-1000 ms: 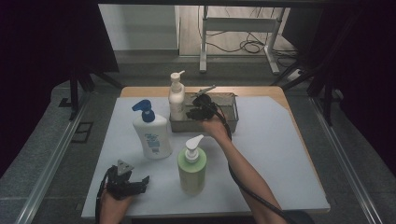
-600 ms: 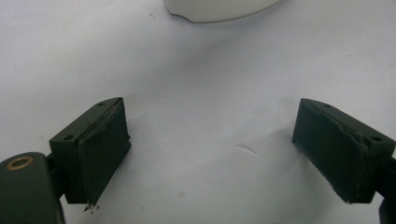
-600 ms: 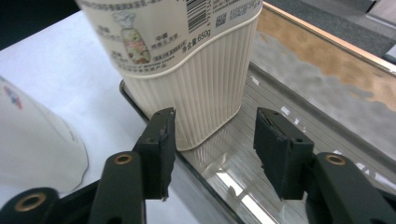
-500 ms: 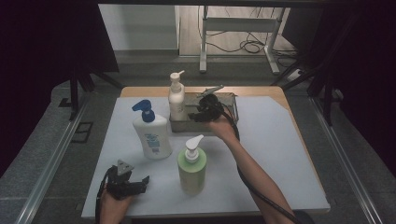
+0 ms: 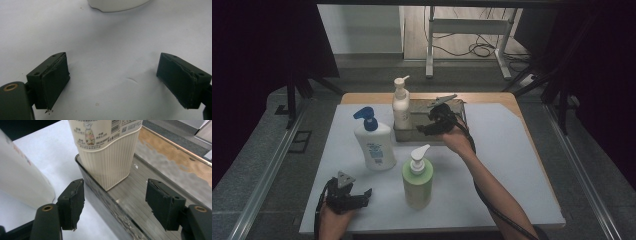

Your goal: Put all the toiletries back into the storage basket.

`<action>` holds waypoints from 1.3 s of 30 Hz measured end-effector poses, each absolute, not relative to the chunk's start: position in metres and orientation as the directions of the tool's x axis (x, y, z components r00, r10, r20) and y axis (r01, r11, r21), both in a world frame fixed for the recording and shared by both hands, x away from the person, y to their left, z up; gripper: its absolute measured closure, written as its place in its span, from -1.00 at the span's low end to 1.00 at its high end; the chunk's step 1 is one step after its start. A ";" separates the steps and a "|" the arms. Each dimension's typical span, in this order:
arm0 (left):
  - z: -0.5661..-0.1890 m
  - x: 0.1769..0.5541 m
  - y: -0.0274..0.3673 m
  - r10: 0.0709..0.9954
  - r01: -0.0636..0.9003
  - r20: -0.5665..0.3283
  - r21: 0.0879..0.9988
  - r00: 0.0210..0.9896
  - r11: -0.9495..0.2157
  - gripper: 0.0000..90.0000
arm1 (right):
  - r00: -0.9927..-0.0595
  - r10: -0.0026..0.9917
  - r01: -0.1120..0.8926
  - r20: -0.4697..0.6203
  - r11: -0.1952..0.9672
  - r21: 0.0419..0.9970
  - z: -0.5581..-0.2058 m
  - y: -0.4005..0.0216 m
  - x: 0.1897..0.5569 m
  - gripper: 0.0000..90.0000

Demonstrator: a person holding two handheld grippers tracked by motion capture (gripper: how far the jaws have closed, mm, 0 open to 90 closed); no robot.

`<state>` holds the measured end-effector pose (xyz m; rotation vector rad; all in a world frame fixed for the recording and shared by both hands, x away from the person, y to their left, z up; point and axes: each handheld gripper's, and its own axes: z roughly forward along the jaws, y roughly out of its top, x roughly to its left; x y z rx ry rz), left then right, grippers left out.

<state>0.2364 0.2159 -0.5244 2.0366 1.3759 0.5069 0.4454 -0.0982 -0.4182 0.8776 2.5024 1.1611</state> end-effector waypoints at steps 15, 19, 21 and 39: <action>-0.525 0.236 0.216 0.923 0.683 -0.030 0.682 0.383 -0.261 -0.77 | -0.812 0.583 0.383 0.015 0.514 0.768 -0.418 -0.107 0.428 -0.51; -0.525 0.236 0.216 0.923 0.683 -0.030 0.682 0.383 -0.261 -0.77 | -0.819 0.573 0.375 0.010 0.522 0.766 -0.418 -0.110 0.422 -0.55; -0.525 0.236 0.216 0.924 0.682 -0.029 0.683 0.382 -0.261 -0.77 | -0.822 0.570 0.369 0.005 0.526 0.767 -0.419 -0.111 0.420 -0.57; -0.525 0.236 0.216 0.924 0.683 -0.029 0.682 0.382 -0.262 -0.77 | -0.852 0.523 0.337 -0.008 0.560 0.757 -0.421 -0.121 0.392 -0.65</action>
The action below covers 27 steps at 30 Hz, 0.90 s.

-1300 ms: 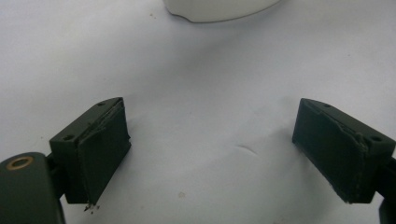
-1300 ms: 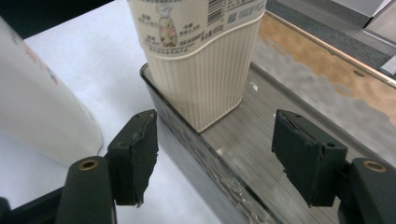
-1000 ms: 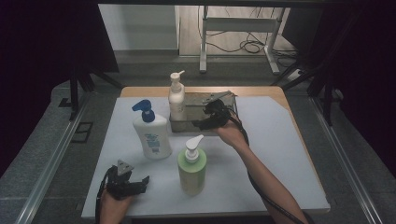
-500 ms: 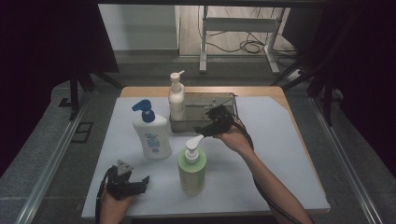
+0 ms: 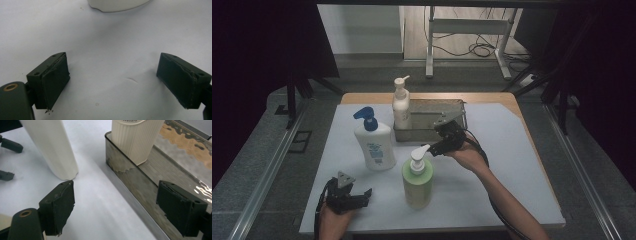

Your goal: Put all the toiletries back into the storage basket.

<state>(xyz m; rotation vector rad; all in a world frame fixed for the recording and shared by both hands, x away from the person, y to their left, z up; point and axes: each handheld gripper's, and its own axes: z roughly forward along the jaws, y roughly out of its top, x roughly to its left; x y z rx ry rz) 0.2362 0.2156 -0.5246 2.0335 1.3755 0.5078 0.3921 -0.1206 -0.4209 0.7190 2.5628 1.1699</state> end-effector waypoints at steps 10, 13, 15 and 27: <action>-0.525 0.236 0.216 0.923 0.684 -0.030 0.681 0.383 -0.261 -0.77 | -0.862 0.506 0.315 -0.016 0.561 0.766 -0.420 -0.130 0.377 -0.67; -0.525 0.236 0.216 0.924 0.683 -0.029 0.682 0.382 -0.262 -0.77 | -0.863 0.505 0.310 -0.021 0.562 0.767 -0.420 -0.133 0.374 -0.67; -0.525 0.236 0.216 0.924 0.683 -0.029 0.682 0.382 -0.261 -0.77 | -0.864 0.503 0.308 -0.021 0.562 0.768 -0.420 -0.135 0.371 -0.67; -0.525 0.236 0.216 0.923 0.683 -0.029 0.682 0.383 -0.262 -0.77 | -0.867 0.498 0.315 -0.014 0.570 0.759 -0.429 -0.149 0.355 -0.67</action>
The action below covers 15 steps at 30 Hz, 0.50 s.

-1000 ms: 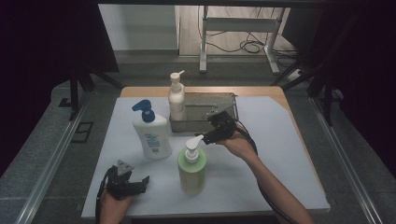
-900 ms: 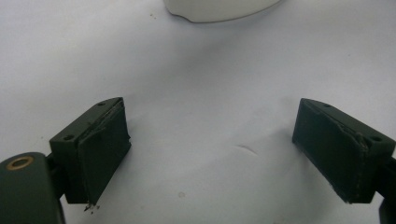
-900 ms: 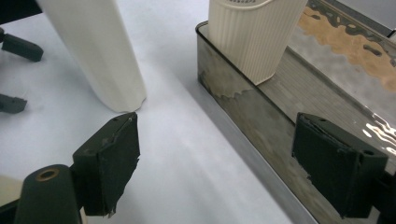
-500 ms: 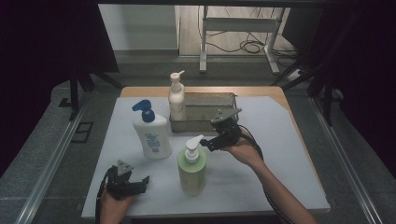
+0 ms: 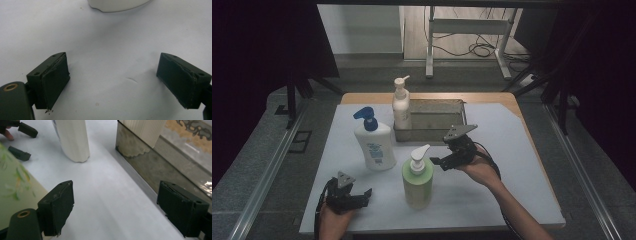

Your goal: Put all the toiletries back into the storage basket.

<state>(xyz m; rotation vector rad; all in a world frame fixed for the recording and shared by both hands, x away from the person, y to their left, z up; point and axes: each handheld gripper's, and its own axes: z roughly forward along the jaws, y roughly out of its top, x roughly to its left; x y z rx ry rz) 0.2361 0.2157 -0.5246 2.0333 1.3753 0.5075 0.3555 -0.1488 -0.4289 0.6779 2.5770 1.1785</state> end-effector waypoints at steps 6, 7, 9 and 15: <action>-0.525 0.236 0.216 0.924 0.683 -0.029 0.682 0.382 -0.261 -0.77 | -0.866 0.499 0.324 0.001 0.560 0.763 -0.433 -0.158 0.346 -0.69; -0.525 0.236 0.216 0.924 0.683 -0.029 0.682 0.382 -0.261 -0.77 | -0.868 0.497 0.322 0.001 0.560 0.764 -0.434 -0.159 0.345 -0.69; -0.525 0.236 0.216 0.924 0.683 -0.029 0.682 0.382 -0.261 -0.77 | -0.869 0.495 0.326 0.007 0.561 0.761 -0.436 -0.161 0.341 -0.70; -0.525 0.236 0.216 0.924 0.683 -0.029 0.682 0.382 -0.261 -0.77 | -0.880 0.475 0.329 0.023 0.572 0.751 -0.442 -0.169 0.328 -0.84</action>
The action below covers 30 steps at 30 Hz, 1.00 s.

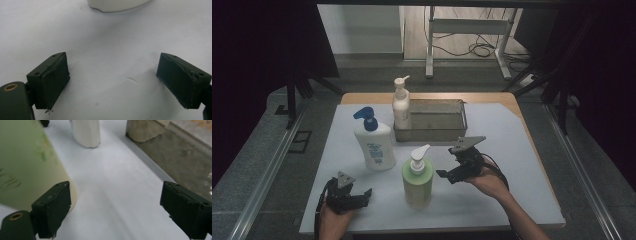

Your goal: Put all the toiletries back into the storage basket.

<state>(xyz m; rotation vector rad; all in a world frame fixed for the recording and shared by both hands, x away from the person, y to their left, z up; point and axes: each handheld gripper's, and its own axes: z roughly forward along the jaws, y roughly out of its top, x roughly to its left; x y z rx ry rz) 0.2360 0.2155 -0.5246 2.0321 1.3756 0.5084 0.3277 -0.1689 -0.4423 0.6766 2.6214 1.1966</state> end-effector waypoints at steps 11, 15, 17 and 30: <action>-0.525 0.236 0.216 0.924 0.683 -0.028 0.682 0.382 -0.261 -0.77 | -0.902 0.430 0.312 0.043 0.578 0.754 -0.446 -0.177 0.306 -1.00; -0.525 0.236 0.215 0.924 0.683 -0.029 0.682 0.381 -0.260 -0.77 | -0.915 0.401 0.293 0.047 0.580 0.760 -0.447 -0.175 0.299 -1.00; -0.525 0.236 0.216 0.924 0.683 -0.029 0.682 0.381 -0.261 -0.77 | -0.921 0.387 0.281 0.044 0.583 0.763 -0.446 -0.172 0.296 -1.00; -0.525 0.236 0.215 0.924 0.683 -0.029 0.682 0.381 -0.260 -0.77 | -0.945 0.321 0.239 0.057 0.562 0.792 -0.435 -0.150 0.282 -1.00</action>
